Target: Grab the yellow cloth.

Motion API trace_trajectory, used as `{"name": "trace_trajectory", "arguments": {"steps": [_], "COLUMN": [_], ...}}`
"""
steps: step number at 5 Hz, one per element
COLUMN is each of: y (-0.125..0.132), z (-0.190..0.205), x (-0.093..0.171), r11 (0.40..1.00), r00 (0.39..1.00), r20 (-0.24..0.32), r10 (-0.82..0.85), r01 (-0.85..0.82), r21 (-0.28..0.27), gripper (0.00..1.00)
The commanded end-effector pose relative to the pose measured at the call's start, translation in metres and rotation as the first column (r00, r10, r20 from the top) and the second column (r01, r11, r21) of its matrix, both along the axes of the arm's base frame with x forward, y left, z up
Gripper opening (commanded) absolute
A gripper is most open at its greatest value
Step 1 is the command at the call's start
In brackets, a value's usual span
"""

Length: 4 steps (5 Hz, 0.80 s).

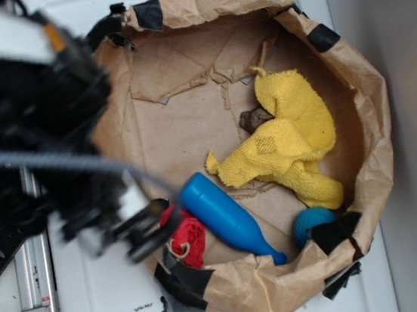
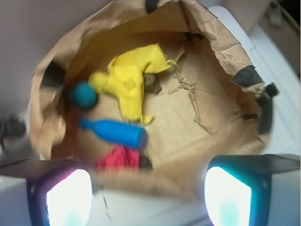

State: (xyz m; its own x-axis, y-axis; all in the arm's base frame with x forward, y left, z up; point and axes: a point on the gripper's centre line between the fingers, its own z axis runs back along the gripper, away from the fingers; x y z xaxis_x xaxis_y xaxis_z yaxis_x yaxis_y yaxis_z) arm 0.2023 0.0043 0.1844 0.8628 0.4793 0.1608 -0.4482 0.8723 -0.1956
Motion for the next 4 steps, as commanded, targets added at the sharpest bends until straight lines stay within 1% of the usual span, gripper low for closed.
{"name": "trace_trajectory", "arguments": {"steps": [1, 2, 3, 4], "y": [0.014, 0.002, -0.021, -0.038], "z": [-0.047, -0.079, -0.109, -0.133], "x": [0.054, 0.072, 0.093, 0.108], "r11": [0.975, 0.979, 0.992, 0.998], "r00": [0.975, 0.979, 0.992, 0.999], "r20": [0.022, -0.021, -0.026, -0.027], "r10": [0.222, 0.201, 0.123, 0.035], "r01": [-0.222, -0.201, -0.124, -0.034], "r21": [-0.007, 0.019, -0.016, 0.053], "gripper": [1.00, 1.00, 1.00, 1.00]}}
